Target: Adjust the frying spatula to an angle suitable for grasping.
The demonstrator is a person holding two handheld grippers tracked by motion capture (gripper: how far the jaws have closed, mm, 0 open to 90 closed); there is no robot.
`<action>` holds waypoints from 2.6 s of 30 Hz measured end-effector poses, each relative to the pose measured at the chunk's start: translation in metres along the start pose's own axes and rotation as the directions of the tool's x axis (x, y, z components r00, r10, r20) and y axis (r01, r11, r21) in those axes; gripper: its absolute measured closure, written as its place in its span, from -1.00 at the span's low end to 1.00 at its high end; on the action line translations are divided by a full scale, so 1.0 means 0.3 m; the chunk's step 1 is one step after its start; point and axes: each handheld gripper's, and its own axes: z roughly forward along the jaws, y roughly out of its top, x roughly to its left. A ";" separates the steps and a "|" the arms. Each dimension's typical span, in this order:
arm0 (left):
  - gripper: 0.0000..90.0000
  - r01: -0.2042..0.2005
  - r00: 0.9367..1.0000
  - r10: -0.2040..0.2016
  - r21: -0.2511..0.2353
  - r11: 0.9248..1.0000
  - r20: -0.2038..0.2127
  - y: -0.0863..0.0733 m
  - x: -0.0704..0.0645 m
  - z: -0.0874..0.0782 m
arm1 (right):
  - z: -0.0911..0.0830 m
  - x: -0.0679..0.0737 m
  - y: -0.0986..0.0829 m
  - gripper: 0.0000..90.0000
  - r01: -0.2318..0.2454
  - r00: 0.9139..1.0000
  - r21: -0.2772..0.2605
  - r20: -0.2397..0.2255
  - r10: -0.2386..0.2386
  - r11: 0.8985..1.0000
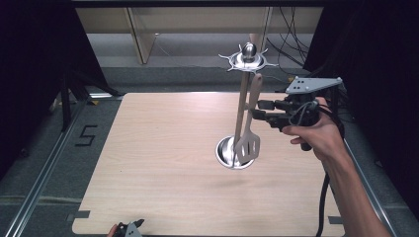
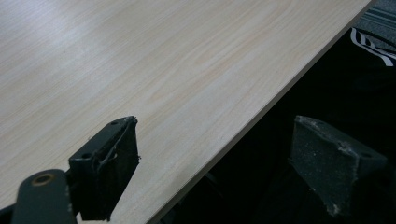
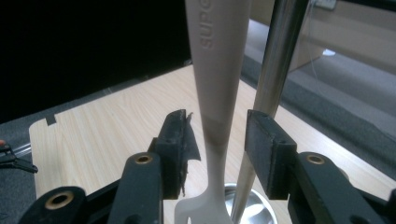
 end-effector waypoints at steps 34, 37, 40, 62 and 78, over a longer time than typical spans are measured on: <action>-0.67 0.007 1.000 -0.007 -0.007 1.000 -0.005 -0.001 -0.001 0.001 | -0.046 0.065 -0.239 0.03 -0.002 0.995 -0.011 0.101 0.004 1.000; -0.67 0.045 0.999 -0.045 -0.017 0.999 -0.004 -0.004 -0.010 0.006 | -0.044 0.068 -0.257 0.02 -0.026 0.994 -0.011 0.106 0.027 1.000; -0.67 0.021 1.000 -0.021 0.010 1.000 -0.013 -0.001 -0.004 0.004 | -0.039 0.073 -0.282 0.02 -0.034 0.993 -0.011 0.111 0.035 0.999; -0.67 -0.004 1.000 0.004 0.003 1.000 0.008 0.011 0.006 0.004 | -0.020 0.056 -0.415 -0.15 -0.077 0.989 0.014 0.129 0.075 0.997; -0.67 -0.009 1.000 0.009 -0.002 1.000 0.001 0.011 0.008 -0.004 | 0.020 0.065 -0.527 -0.22 -0.146 0.986 0.110 0.102 0.135 0.983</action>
